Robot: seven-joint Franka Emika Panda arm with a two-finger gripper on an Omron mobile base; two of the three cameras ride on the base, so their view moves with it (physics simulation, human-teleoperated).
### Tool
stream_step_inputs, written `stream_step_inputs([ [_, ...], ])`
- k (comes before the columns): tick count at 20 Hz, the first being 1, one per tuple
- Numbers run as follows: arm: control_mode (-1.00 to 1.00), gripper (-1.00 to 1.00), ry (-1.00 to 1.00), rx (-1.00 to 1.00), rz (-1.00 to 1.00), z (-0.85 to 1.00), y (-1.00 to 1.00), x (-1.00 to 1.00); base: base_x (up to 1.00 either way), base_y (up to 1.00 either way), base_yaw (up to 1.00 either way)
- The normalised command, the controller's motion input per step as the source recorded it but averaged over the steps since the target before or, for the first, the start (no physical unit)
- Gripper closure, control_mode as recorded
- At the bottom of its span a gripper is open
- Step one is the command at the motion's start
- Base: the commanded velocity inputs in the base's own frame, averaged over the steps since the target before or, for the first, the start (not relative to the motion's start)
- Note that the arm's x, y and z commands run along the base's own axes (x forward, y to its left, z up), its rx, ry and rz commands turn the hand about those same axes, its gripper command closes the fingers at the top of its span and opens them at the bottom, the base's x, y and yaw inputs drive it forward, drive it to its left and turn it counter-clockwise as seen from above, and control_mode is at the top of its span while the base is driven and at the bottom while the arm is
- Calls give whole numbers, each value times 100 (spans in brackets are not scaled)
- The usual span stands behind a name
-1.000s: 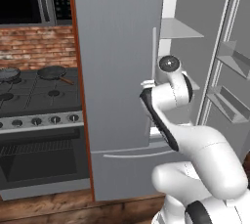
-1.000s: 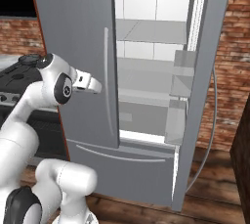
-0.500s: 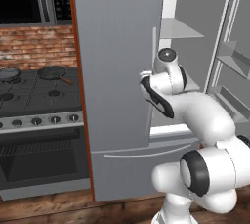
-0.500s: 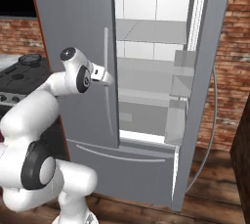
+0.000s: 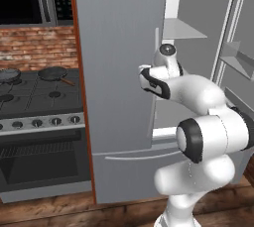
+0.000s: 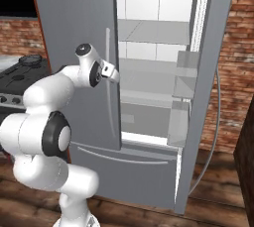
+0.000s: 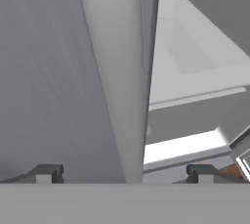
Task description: Place one of the steaks on the plate and the other in the bowl. Then place the bowl in the fridge.
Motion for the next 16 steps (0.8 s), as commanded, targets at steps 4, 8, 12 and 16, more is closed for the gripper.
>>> stream_step_inputs([
  [4, -100, -100, 0, 1, 0, -6, 1, 41, 0, 0, 0],
  [8, -100, -100, -6, 0, -3, -5, -6, 15, 0, 0, 0],
  [12, -100, -100, -7, 0, 0, -5, -1, 19, 0, 0, 0],
  [16, -100, -100, -2, -1, -1, -7, -5, 26, 0, 0, 0],
])
